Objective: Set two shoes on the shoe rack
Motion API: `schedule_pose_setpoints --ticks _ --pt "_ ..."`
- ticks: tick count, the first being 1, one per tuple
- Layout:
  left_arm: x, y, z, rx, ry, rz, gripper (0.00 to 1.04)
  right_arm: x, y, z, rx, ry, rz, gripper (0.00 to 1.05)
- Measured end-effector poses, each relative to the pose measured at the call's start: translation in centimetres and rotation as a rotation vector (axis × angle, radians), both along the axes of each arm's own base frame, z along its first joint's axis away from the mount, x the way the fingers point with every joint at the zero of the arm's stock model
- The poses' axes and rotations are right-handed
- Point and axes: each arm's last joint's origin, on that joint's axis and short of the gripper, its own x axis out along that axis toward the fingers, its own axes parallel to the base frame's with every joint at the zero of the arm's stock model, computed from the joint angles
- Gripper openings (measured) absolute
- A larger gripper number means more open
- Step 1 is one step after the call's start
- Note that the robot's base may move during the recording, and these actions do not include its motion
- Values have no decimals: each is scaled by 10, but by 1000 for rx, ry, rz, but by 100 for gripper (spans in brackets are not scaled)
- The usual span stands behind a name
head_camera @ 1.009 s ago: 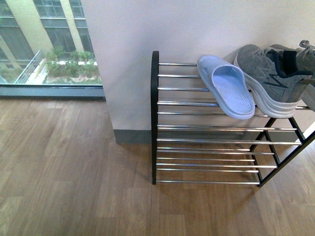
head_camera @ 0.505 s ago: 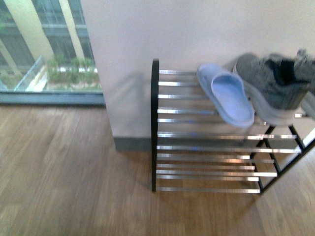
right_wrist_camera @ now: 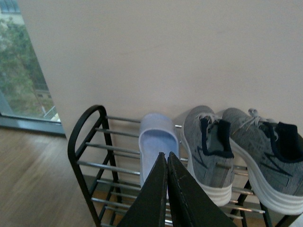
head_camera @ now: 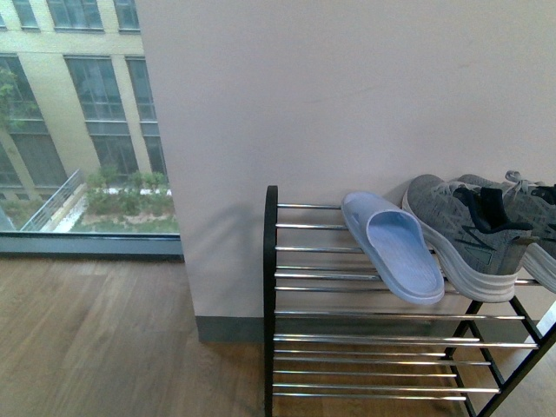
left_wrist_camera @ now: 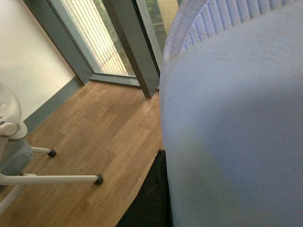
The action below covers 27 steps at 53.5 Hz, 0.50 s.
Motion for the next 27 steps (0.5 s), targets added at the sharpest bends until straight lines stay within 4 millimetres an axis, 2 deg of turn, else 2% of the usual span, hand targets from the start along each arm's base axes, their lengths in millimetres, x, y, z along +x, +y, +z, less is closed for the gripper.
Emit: schedule_pose_setpoints --ticks 27 --pt "0 0 0 0 0 1 2 -39 0 2 0 -7 -3 2"
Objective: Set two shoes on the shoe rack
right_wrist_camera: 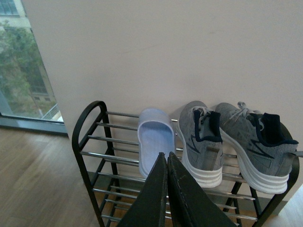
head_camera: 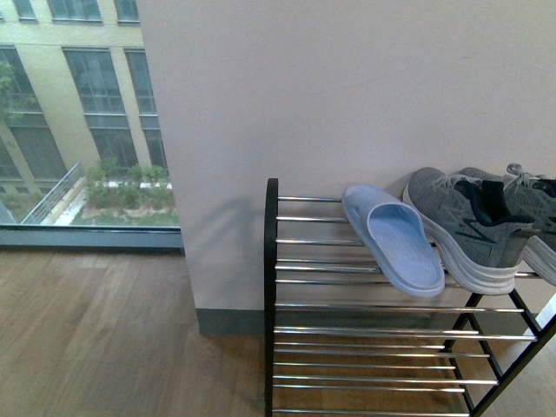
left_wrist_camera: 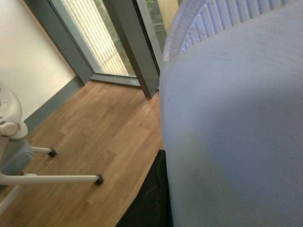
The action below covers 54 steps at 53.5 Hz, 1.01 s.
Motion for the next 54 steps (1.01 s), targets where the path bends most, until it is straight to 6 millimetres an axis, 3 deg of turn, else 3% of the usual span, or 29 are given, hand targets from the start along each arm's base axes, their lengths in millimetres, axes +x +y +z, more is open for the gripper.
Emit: schedule_pose_setpoints --ticks 54 --pt "0 0 0 0 0 0 2 -38 0 11 0 -35 -2 2"
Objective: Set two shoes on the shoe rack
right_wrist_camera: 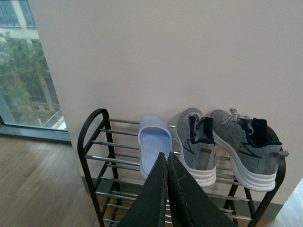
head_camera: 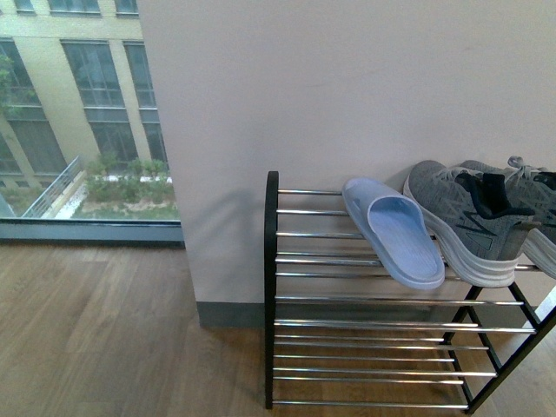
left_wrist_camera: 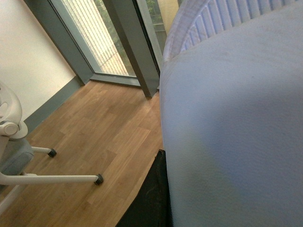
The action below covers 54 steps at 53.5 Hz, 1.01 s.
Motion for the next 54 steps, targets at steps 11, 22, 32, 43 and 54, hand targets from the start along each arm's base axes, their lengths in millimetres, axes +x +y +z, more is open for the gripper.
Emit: schedule_pose_setpoints --ticks 11,22,32,43,54 --pt "0 0 0 0 0 0 2 -3 0 0 0 0 0 2" --pt "0 0 0 0 0 1 2 -15 0 -3 0 8 0 2" --pt "0 0 0 0 0 0 2 -15 0 -3 0 5 0 2" --pt "0 0 0 0 0 0 2 -15 0 -3 0 5 0 10" --pt "0 0 0 0 0 0 2 -15 0 -3 0 5 0 49"
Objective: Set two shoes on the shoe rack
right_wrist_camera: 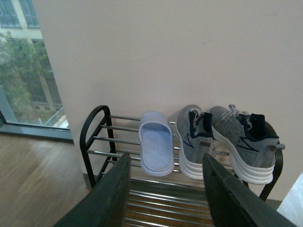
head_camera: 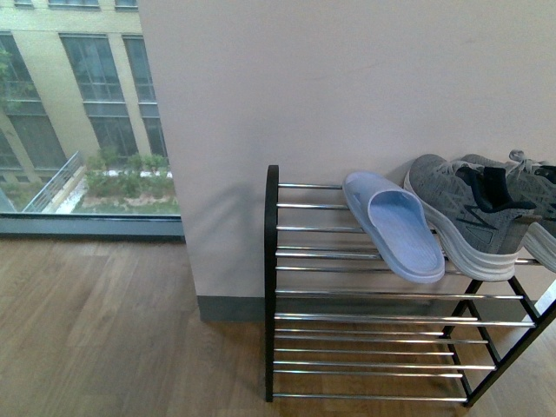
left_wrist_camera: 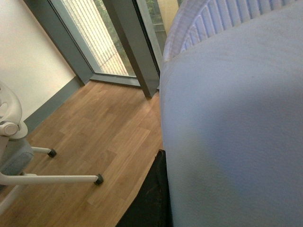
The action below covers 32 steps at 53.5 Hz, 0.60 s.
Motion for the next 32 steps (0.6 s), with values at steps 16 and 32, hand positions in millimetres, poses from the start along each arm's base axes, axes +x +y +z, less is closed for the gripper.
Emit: schedule_pose_setpoints --ticks 16,32 --pt "0 0 0 0 0 0 2 0 0 0 0 0 0 97" --pt "0 0 0 0 0 0 2 0 0 0 0 0 0 95"
